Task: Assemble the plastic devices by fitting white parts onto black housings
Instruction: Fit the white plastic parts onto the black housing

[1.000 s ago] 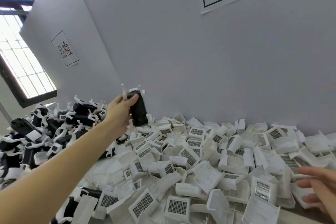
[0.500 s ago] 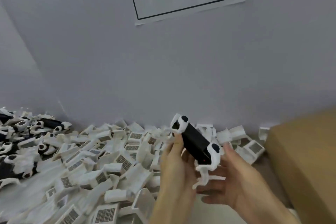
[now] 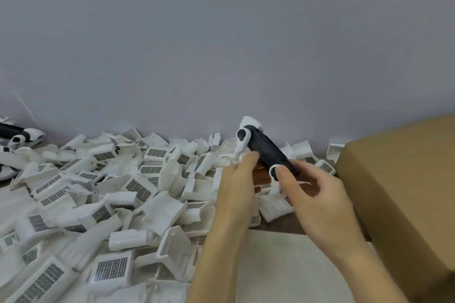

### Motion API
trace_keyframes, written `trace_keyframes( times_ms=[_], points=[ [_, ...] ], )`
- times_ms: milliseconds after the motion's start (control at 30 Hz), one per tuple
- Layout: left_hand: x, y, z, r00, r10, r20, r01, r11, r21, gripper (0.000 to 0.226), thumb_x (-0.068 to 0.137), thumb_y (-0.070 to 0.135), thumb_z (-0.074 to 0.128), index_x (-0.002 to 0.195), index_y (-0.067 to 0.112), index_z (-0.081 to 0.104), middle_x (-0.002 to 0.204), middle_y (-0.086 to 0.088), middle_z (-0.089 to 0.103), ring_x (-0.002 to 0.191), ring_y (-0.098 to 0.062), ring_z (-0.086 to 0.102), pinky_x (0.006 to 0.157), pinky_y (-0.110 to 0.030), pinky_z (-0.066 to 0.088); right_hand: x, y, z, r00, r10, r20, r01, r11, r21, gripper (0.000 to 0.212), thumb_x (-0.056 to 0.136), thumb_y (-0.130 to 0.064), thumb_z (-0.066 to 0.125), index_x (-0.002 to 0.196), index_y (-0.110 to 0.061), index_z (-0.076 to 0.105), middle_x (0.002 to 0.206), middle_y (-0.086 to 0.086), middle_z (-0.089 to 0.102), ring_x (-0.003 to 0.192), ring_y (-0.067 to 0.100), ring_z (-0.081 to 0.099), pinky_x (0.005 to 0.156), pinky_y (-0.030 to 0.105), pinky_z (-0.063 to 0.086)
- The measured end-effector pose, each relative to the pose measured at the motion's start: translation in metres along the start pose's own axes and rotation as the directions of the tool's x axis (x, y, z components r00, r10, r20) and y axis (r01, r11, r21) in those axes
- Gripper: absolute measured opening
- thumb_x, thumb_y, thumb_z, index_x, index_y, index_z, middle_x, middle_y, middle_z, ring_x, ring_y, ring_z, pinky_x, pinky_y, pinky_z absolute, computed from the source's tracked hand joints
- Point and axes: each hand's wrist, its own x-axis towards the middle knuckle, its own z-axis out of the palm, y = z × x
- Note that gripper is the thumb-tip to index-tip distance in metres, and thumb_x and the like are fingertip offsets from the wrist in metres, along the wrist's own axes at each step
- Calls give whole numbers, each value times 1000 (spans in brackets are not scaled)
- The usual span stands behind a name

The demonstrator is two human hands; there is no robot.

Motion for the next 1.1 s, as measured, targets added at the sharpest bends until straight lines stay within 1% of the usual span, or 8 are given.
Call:
trace_keyframes(
  times_ms=[67, 200, 367, 500, 633, 733, 900, 1100],
  points=[
    [0, 0, 2, 1000, 3, 30, -1, 998, -58, 47, 83, 49, 55, 105, 14, 75, 106, -9, 76, 101, -27, 73, 88, -41, 56, -3, 0, 1, 996, -86, -11, 84, 989, -125, 23, 82, -50, 72, 103, -40, 69, 96, -21, 72, 94, 1, 66, 79, 23, 50],
    [5, -2, 6, 1000, -11, 28, 16, 982, -189, 43, 87, 51, 64, 112, 17, 71, 106, -7, 77, 103, -25, 73, 97, -46, 54, -14, 8, 1, 987, -157, -28, 138, 928, -347, 59, 72, -62, 74, 125, -47, 50, 113, -34, 57, 111, -8, 54, 86, 11, 45],
    [0, -9, 18, 988, -71, 135, 97, 975, -201, 19, 95, 40, 65, 91, 27, 79, 102, -6, 78, 102, -25, 73, 95, -52, 56, -38, 24, 2, 983, -102, -155, 46, 944, -328, 84, 67, -69, 64, 140, -29, 50, 122, -21, 60, 115, -3, 55, 95, 29, 52],
    [-1, -15, 24, 981, -48, 188, 88, 974, -207, 22, 86, 40, 69, 92, 22, 79, 101, -8, 78, 99, -26, 74, 83, -45, 61, -39, 28, -2, 986, -53, -158, 4, 955, -295, 80, 68, -60, 72, 139, -29, 51, 118, -18, 63, 113, 1, 58, 94, 33, 54],
    [-3, -13, 24, 972, -36, 234, 88, 972, -217, 24, 85, 35, 70, 92, 14, 79, 95, -14, 77, 87, -25, 76, 67, -30, 60, -37, 27, -4, 992, 5, -124, -40, 958, -283, 73, 65, -60, 75, 130, -37, 53, 106, -20, 66, 103, -1, 61, 81, 19, 51],
    [-3, -17, 27, 972, -27, 235, 66, 985, -159, 24, 85, 35, 71, 91, 14, 80, 92, -13, 78, 85, -23, 76, 68, -28, 59, -36, 27, -5, 989, 23, -143, -61, 962, -267, 56, 62, -61, 76, 112, -41, 56, 92, -20, 66, 90, -4, 62, 68, 13, 48],
    [-5, -20, 30, 971, -41, 236, 66, 993, -97, 27, 84, 37, 71, 97, 14, 79, 100, -15, 77, 94, -24, 75, 76, -30, 60, -36, 26, -3, 984, 61, -166, -105, 956, -274, 47, 63, -63, 71, 100, -39, 55, 83, -16, 67, 78, 0, 64, 66, 27, 53],
    [-5, -22, 32, 974, -19, 226, 31, 998, -49, 26, 84, 34, 74, 97, 11, 79, 99, -10, 77, 93, -17, 74, 76, -26, 59, -34, 24, -6, 981, 36, -189, -104, 927, -362, 43, 61, -70, 61, 84, -34, 57, 69, -15, 65, 67, 2, 61, 59, 25, 49]
  ],
)
